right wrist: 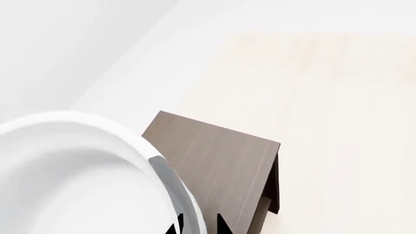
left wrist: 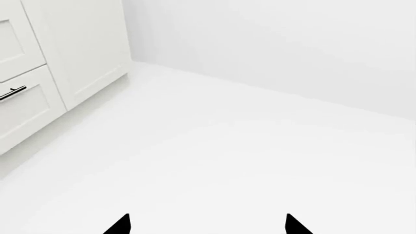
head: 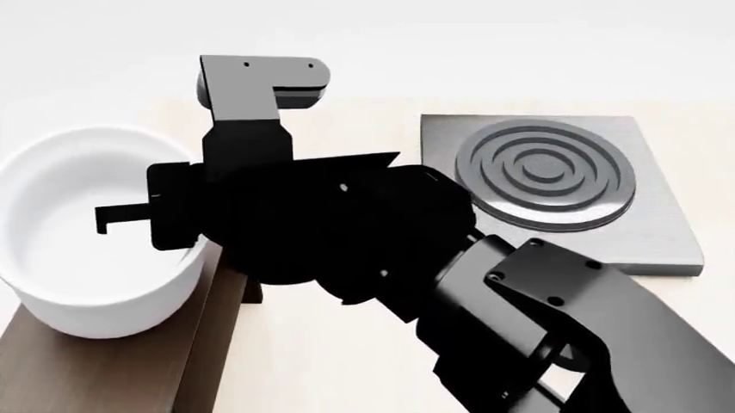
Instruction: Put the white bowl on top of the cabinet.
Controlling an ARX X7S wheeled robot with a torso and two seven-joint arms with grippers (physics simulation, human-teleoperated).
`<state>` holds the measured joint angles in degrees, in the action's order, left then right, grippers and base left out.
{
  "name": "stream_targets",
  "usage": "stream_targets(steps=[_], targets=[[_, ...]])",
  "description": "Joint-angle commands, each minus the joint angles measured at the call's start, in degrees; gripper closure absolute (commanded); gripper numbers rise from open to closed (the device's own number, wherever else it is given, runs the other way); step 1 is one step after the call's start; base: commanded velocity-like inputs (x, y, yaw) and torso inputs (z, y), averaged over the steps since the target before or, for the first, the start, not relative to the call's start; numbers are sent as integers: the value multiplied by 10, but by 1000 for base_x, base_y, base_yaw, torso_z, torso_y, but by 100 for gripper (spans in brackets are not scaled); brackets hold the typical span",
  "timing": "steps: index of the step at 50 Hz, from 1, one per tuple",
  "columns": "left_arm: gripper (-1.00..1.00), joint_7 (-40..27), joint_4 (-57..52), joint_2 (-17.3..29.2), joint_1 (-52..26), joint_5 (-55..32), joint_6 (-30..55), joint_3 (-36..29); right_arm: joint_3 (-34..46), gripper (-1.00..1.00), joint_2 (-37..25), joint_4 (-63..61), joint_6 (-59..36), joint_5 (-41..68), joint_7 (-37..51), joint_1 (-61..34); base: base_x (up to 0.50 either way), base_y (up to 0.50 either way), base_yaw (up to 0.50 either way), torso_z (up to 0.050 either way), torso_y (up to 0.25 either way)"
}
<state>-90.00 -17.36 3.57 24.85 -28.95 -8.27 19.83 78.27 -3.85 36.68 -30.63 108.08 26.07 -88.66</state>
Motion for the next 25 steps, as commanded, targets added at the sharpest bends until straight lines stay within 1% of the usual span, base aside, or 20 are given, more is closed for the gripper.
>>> stream_targets(steps=[1,25], targets=[[-100,27,3,-11,1,-15,-9,17,-31,100,11,-3,4,-19,-24,-5,0,0,0,0,0],[-100,28,7,-10,1,-18,-12,18,-17,100,22,21,7,-21,-35,4,0,0,0,0,0]])
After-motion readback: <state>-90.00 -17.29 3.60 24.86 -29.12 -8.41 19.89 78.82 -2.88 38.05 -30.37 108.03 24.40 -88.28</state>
